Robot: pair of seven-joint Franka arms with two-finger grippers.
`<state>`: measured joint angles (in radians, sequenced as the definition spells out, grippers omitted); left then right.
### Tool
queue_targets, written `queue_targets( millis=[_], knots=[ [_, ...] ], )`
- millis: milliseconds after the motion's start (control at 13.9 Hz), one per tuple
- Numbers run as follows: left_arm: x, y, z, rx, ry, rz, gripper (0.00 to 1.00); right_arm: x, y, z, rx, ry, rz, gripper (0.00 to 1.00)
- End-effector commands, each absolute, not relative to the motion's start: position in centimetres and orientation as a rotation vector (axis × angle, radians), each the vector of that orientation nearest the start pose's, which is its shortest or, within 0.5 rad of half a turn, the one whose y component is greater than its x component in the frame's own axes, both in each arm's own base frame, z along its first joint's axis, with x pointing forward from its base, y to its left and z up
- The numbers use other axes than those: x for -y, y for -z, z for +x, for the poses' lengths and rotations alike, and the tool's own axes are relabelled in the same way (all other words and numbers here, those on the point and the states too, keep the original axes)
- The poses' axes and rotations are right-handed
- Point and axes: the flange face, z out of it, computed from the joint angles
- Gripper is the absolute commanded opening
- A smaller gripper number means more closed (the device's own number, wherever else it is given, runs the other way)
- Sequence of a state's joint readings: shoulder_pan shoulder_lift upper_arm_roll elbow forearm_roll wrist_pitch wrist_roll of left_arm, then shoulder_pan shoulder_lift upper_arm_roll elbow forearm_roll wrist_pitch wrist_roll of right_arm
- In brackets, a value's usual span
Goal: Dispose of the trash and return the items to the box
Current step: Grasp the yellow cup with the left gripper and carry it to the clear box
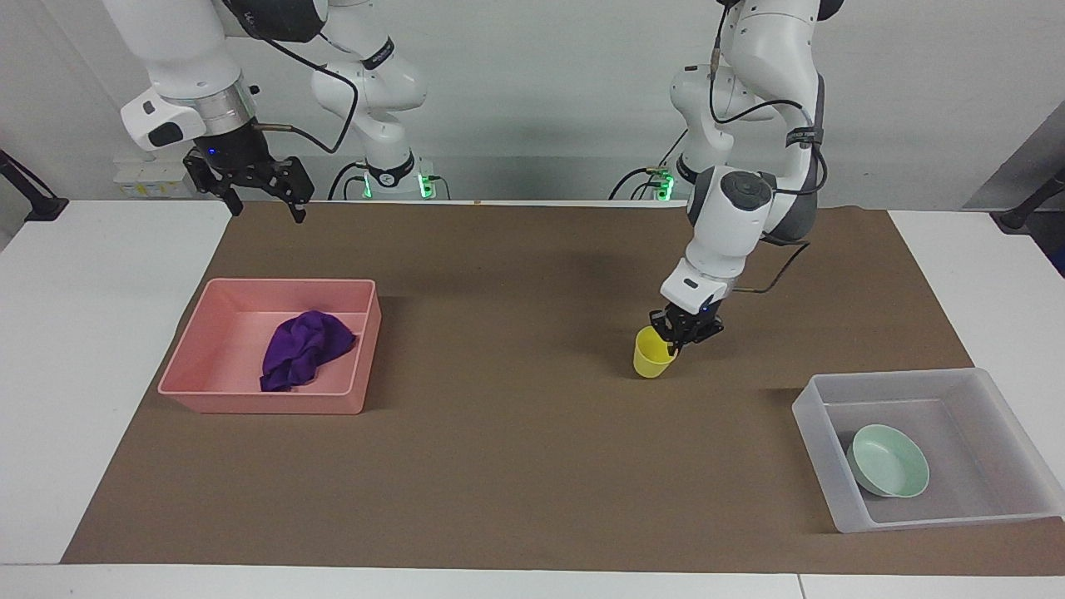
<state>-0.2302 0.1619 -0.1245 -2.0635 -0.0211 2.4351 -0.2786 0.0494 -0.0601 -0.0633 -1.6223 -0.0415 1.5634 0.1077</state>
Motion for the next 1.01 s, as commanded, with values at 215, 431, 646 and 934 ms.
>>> queue_targets(
  millis=[215,431,646,934],
  knots=[
    [11.5,-46.3,63.3,0.044,0.348,-3.197,0.0,1.0,-63.9,52.8,-0.191,0.0,-3.164,1.0],
    [4.4,-49.1,67.1,0.176,0.39,-3.185,0.0,1.2,-63.8,52.5,-0.2,-0.02,-3.16,1.0],
    [-2.2,-48.6,68.7,0.201,0.406,-3.177,0.0,1.4,-63.8,52.1,-0.193,-0.047,-3.16,1.0],
    [-8.0,-48.1,72.9,0.256,0.364,-3.196,0.0,1.2,-63.7,52.2,-0.193,-0.023,-3.121,1.0]
  ],
)
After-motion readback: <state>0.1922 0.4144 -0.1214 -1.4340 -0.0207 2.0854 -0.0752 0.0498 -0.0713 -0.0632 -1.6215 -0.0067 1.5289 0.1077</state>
